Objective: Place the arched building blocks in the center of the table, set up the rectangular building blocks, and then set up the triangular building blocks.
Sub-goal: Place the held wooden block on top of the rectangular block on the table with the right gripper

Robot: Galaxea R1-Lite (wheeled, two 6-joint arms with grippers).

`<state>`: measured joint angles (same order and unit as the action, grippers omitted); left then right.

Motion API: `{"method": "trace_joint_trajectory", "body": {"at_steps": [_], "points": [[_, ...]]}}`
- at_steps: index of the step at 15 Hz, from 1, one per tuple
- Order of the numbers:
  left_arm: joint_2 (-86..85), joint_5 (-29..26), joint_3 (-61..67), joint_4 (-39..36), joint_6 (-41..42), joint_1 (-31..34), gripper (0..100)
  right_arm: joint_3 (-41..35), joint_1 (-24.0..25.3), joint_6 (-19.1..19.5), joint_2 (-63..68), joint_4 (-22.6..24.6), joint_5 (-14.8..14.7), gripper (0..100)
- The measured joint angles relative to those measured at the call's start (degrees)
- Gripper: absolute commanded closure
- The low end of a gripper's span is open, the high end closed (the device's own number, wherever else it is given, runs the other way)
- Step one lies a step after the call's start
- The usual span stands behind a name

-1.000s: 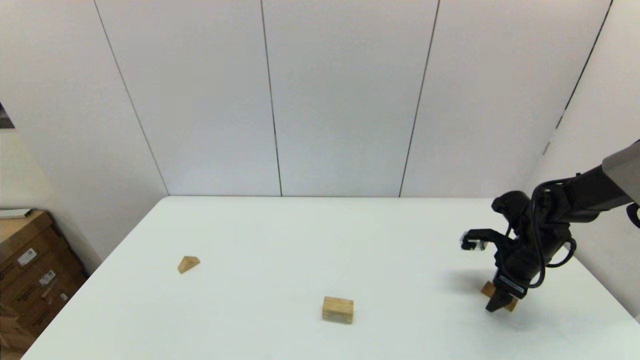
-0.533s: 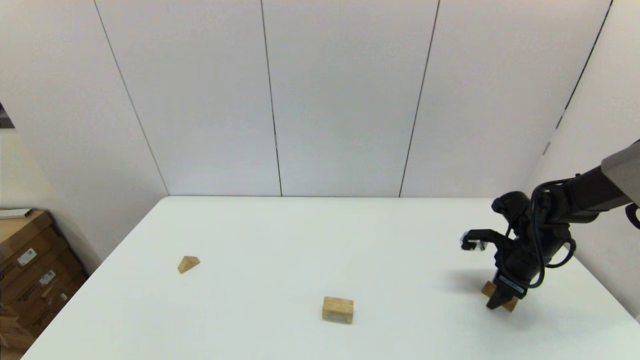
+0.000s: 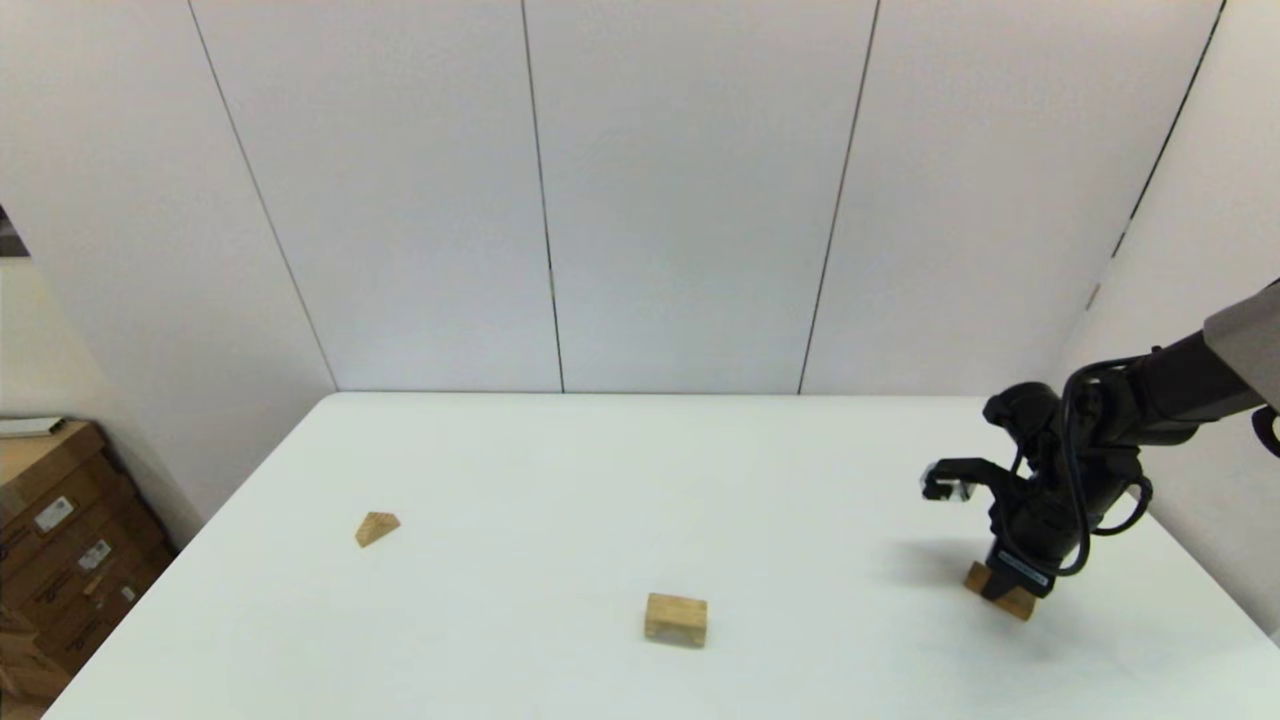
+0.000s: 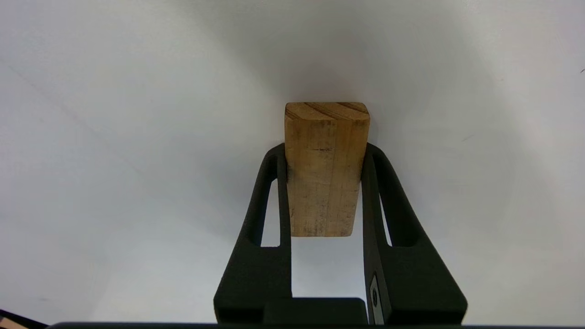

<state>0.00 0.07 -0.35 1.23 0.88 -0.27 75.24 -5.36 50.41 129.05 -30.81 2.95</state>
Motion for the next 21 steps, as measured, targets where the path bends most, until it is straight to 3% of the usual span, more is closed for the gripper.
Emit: {"method": "trace_joint_trajectory", "body": {"at_steps": [11,16,21], "points": [[0.00,0.00,0.00,-0.02,0.00,0.00,0,-0.13,1.87,0.46,-8.02,-0.74,1.76,100],[0.00,0.00,0.02,0.00,0.02,0.00,0,0.11,12.61,5.71,-15.15,-8.00,7.24,100],[0.00,0.00,0.02,0.00,0.00,0.00,0,0.11,26.00,5.49,-18.66,-11.56,7.59,100]]}}
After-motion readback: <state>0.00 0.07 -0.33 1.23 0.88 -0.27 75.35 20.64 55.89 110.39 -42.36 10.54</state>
